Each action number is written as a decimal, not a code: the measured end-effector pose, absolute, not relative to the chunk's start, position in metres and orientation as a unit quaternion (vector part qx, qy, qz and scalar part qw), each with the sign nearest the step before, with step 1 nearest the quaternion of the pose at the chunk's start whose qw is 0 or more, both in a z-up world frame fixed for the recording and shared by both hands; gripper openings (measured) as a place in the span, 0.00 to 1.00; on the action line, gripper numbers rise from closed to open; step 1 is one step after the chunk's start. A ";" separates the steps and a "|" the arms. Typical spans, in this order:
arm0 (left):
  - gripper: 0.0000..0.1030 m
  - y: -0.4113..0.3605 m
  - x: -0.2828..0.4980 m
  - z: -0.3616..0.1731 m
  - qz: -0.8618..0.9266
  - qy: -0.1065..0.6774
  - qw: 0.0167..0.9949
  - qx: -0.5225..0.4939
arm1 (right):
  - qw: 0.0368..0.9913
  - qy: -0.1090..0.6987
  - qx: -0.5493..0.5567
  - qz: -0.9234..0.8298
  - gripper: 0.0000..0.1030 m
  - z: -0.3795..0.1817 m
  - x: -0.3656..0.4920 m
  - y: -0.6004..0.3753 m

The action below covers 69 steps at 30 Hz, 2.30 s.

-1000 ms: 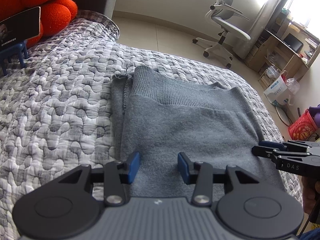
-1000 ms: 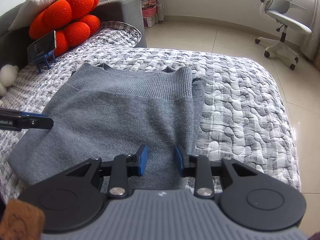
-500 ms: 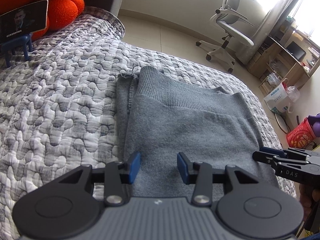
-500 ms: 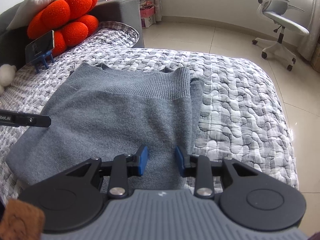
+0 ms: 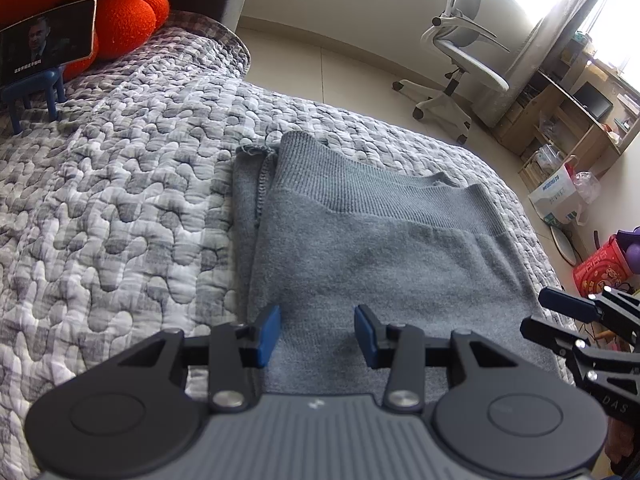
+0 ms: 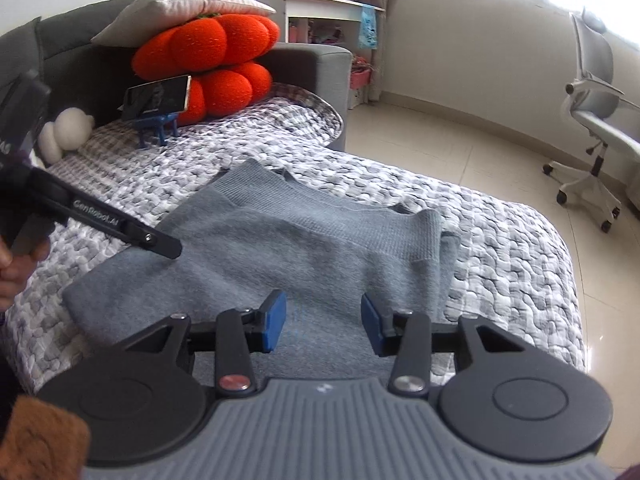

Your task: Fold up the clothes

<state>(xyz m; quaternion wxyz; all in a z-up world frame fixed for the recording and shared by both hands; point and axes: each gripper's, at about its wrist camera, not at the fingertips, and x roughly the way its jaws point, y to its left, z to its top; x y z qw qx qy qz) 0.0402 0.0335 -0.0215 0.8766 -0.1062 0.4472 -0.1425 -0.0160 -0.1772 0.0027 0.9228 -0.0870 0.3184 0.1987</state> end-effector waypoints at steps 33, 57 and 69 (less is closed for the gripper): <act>0.46 0.031 0.043 -0.022 -0.143 0.448 0.876 -0.107 | 0.840 0.277 -0.306 0.353 0.54 -0.043 -0.084 -0.096; 0.48 0.027 0.041 -0.022 -0.145 0.447 0.877 -0.096 | 0.842 0.262 -0.334 0.332 0.51 -0.044 -0.084 -0.094; 0.50 0.017 0.037 -0.021 -0.149 0.439 0.885 -0.050 | 0.834 0.260 -0.336 0.352 0.20 -0.039 -0.087 -0.093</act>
